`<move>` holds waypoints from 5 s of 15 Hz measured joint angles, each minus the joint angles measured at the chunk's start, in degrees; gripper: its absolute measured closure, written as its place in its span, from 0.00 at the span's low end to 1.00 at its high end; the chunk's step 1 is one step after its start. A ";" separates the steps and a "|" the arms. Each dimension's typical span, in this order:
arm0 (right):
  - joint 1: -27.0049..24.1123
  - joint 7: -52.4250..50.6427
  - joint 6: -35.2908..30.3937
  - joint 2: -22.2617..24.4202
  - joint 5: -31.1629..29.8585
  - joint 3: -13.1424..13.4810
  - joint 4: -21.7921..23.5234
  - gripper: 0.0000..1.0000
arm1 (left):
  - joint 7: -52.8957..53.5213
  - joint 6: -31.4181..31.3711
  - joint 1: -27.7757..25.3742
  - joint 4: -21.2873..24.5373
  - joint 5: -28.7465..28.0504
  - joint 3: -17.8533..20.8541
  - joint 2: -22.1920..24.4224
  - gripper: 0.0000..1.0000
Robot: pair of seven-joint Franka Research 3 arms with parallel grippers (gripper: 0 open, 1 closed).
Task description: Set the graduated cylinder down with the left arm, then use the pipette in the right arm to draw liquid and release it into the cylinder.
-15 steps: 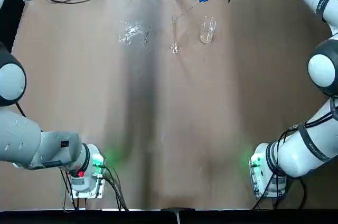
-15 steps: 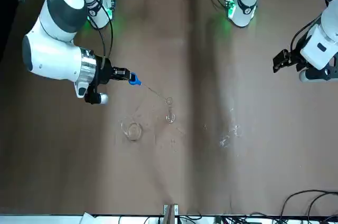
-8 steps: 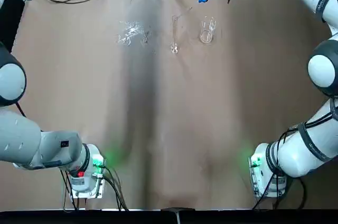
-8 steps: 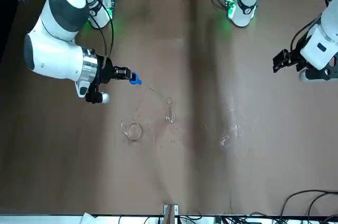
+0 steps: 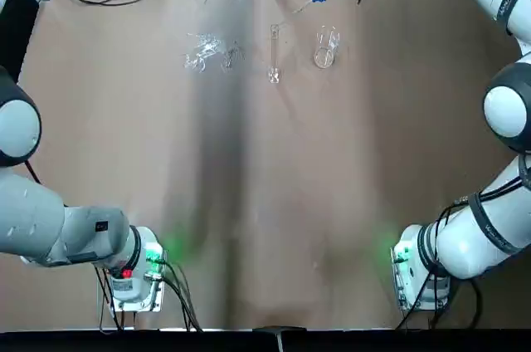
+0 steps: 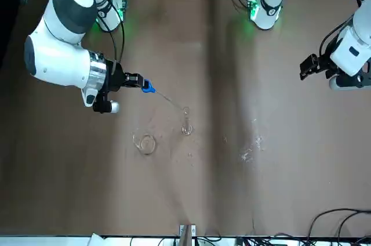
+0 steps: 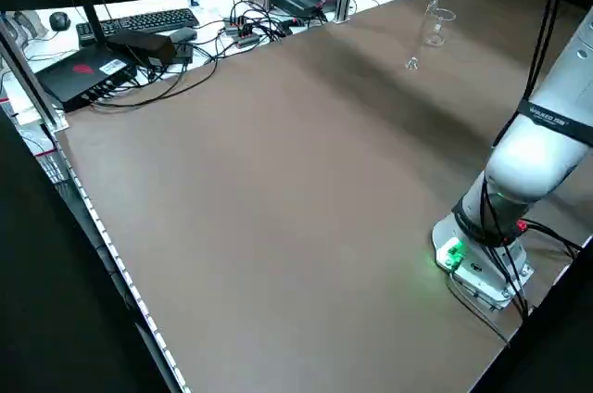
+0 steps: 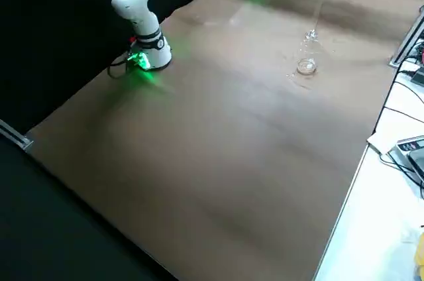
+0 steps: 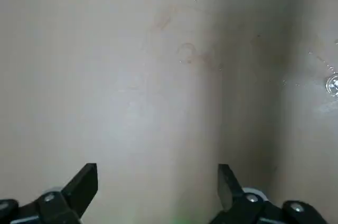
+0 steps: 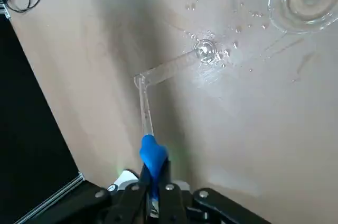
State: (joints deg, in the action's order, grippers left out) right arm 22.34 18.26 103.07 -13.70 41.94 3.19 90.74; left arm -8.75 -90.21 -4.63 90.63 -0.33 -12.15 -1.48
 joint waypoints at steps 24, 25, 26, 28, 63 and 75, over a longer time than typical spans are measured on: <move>0.02 0.00 -0.68 0.35 -1.68 0.14 -0.16 0.93 | 0.00 -0.01 0.00 -0.01 0.00 0.00 0.00 0.00; 0.02 0.00 -0.71 0.38 -1.68 0.23 -0.19 0.93 | 0.00 -0.01 0.00 -0.01 0.00 0.00 0.00 0.00; 0.01 0.00 -0.84 0.44 -1.67 0.29 -0.25 0.93 | 0.00 -0.01 0.00 -0.01 0.00 0.00 0.00 0.00; 0.00 0.00 -1.93 0.63 -1.65 0.40 -0.44 0.93 | 0.00 -0.01 0.00 -0.01 0.00 0.00 0.00 0.00; -16.18 -6.49 -5.09 -2.85 -13.90 0.79 -2.43 0.93 | 0.00 -0.01 0.06 -0.05 0.00 -0.01 0.00 0.00; -10.60 -6.40 -3.24 -7.32 -19.26 0.69 -2.33 0.93 | 0.00 -0.01 0.08 -0.05 0.00 -0.01 0.00 0.00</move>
State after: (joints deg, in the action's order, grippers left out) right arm 11.74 11.86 99.83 -21.03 22.68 3.88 88.42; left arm -8.75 -90.21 -4.55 90.58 -0.33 -12.16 -1.48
